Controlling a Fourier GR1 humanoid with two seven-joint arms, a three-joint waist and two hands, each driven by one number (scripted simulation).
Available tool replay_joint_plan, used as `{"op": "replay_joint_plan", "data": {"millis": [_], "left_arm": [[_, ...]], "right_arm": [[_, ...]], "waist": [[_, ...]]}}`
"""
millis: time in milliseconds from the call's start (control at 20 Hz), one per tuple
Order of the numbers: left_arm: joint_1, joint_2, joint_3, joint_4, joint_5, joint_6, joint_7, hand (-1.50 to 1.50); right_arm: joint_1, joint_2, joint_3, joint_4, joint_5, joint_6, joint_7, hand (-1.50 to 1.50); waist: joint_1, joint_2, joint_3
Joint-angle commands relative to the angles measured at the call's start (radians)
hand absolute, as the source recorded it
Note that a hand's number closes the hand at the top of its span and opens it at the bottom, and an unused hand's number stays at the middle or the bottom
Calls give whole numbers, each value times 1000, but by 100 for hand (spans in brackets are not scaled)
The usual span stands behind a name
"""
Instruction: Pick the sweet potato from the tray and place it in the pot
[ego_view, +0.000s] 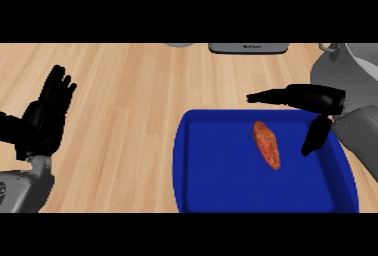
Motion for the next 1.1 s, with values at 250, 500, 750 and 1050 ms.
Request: {"op": "replay_joint_plan", "data": {"millis": [250, 500, 750, 1050], "left_arm": [[36, -7, 56, -34, -16, -65, 4, 0], [-4, -21, 92, -10, -29, -80, 50, 0], [56, -24, 123, -27, -44, -126, 15, 0], [83, -70, 95, -118, -99, -97, 70, 0]], "right_arm": [[73, 7, -8, -30, 117, 46, -31, -150], [81, 47, -27, 39, 227, -23, -57, -150], [103, 115, -54, -4, 240, 4, -25, -150], [93, 151, -73, 127, 345, -67, -92, -150]], "waist": [[-3, 0, 0], [-2, 1, 0], [-2, 0, 0], [3, 1, 1]]}}
